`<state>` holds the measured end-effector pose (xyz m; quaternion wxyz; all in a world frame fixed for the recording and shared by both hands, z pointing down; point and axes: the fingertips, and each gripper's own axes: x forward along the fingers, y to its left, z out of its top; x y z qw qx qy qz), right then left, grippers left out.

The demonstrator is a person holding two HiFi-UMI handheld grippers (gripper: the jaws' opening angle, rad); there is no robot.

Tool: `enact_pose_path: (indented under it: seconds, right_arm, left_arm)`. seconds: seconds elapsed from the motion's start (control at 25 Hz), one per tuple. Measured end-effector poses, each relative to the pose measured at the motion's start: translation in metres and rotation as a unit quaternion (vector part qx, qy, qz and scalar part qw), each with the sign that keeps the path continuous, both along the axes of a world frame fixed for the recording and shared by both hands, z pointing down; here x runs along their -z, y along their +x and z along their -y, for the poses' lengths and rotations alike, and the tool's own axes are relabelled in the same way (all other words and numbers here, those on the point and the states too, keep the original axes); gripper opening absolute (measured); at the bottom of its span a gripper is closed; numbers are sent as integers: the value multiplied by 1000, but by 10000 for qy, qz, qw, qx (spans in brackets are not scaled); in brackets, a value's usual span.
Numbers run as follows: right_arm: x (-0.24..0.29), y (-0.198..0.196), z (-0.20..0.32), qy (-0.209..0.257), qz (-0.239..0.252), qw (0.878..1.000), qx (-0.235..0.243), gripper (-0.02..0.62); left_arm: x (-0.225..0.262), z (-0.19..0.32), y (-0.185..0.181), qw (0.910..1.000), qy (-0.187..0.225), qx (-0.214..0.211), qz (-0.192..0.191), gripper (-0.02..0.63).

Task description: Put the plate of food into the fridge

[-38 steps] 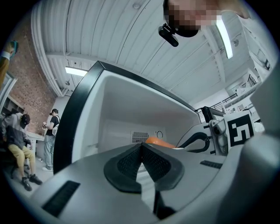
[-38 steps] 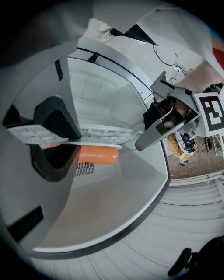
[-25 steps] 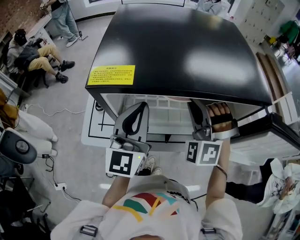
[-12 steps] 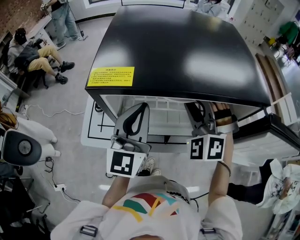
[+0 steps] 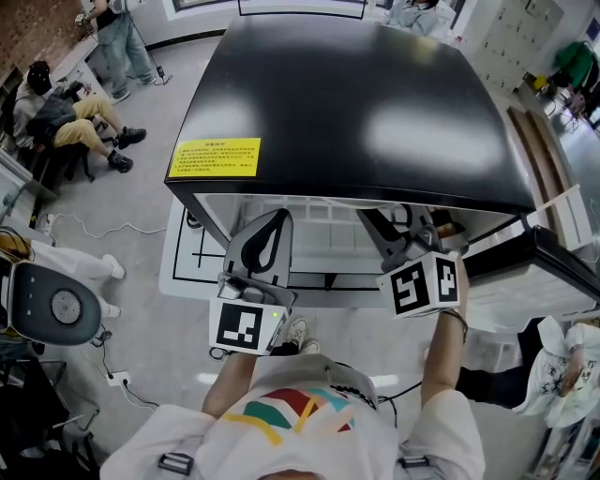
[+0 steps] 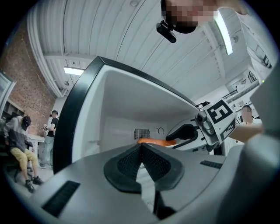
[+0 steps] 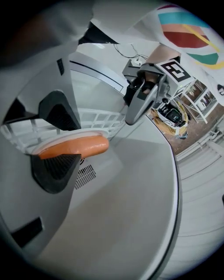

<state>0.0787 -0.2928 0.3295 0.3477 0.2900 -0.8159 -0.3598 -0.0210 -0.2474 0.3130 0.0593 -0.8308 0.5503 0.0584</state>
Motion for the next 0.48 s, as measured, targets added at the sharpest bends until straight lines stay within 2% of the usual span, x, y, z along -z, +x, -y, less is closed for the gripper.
enact_pose_path:
  seconds: [0.2, 0.48]
  right_arm:
    - [2, -2, -7, -693, 525, 9960, 222, 141]
    - [6, -3, -5, -1374, 1113, 9841, 148, 143]
  left_arm:
    - [1, 2, 0, 10000, -26, 7, -7, 5]
    - [2, 3, 5, 10000, -11, -58, 51, 5]
